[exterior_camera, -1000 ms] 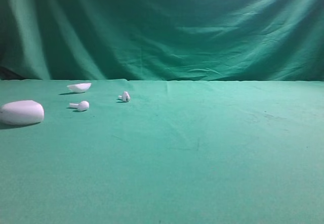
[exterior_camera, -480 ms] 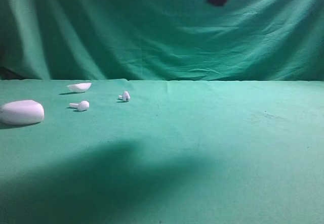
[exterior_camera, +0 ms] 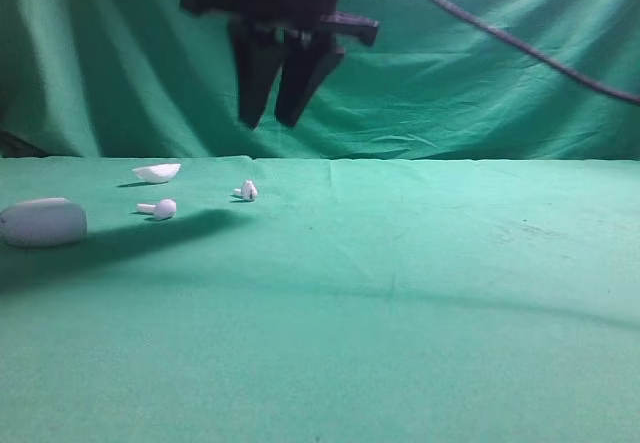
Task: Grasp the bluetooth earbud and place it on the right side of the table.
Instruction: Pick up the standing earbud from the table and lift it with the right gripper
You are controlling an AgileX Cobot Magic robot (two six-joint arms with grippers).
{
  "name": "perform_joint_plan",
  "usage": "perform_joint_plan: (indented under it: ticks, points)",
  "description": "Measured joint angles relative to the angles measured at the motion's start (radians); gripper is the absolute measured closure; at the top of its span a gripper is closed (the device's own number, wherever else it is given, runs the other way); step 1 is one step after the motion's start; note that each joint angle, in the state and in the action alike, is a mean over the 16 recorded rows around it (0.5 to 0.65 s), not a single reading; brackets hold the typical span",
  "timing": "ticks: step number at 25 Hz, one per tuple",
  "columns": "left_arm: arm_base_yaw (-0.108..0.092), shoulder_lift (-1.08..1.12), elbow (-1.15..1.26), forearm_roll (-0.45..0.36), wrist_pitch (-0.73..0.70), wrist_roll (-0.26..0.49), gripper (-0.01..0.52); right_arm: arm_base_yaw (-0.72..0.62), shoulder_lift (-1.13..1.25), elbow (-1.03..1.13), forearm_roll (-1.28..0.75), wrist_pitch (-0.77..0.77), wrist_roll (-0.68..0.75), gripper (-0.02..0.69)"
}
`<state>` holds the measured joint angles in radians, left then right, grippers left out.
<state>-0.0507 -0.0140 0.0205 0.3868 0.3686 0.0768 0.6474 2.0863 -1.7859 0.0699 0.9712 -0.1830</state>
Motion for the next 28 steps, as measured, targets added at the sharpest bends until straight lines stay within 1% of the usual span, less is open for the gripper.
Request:
perform_joint_plan:
  ticks: [6,8,10,13,23,28]
  points:
    - [0.0,0.0,0.0,0.0,0.0,0.0,0.514,0.009,0.166,-0.15,-0.011,-0.006,0.015,0.331]
    - [0.0,0.0,0.0,0.0,0.0,0.0,0.514,0.009,0.206,-0.184,-0.015,-0.009,0.022,0.31]
    - [0.0,0.0,0.0,0.0,0.0,0.0,0.514,0.009,0.237,-0.211,-0.019,-0.012,0.028,0.312]
    - [0.0,0.0,0.0,0.0,0.0,0.0,0.514,0.009,0.271,-0.24,-0.025,-0.016,0.037,0.351]
    - [0.0,0.0,0.0,0.0,0.0,0.0,0.514,0.009,0.277,-0.268,-0.034,0.004,0.056,0.531]
    - [0.0,0.0,0.0,0.0,0.0,0.0,0.514,-0.003,0.196,-0.268,-0.034,0.075,0.069,0.578]
